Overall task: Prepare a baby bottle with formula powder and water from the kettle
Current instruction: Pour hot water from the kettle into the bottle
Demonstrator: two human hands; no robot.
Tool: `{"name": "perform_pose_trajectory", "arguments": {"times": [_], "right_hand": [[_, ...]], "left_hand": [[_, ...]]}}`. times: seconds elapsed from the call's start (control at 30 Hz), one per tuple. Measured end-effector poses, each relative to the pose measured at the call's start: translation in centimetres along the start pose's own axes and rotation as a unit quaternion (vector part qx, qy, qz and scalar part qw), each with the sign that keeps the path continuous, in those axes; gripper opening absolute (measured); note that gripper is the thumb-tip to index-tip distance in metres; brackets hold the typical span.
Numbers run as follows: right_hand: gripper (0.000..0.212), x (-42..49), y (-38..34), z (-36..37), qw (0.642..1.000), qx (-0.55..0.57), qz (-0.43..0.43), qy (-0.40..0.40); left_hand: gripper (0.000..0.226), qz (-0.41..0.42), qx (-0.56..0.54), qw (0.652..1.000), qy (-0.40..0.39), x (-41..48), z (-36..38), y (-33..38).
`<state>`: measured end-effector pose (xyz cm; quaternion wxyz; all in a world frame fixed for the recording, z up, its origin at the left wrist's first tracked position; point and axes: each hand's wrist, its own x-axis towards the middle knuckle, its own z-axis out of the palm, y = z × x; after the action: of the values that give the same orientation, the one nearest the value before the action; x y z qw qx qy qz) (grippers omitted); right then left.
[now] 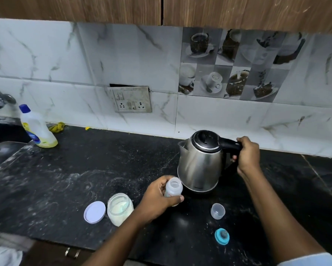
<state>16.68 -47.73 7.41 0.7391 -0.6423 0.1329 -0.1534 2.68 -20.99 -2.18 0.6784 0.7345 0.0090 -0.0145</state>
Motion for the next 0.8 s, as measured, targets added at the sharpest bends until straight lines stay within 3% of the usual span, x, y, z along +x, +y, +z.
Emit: {"name": "perform_pose_trajectory", "arguments": {"times": [0.33, 0.8], "right_hand": [[0.030, 0.8, 7.5, 5.3, 0.999, -0.028, 0.013, 0.008], [0.030, 0.9, 9.2, 6.6, 0.997, -0.040, 0.071, 0.006]], "left_hand": [[0.052, -0.019, 0.024, 0.999, 0.032, -3.2, -0.7, -0.5], [0.055, -0.033, 0.004, 0.999, 0.016, -5.0, 1.2, -1.4]]}}
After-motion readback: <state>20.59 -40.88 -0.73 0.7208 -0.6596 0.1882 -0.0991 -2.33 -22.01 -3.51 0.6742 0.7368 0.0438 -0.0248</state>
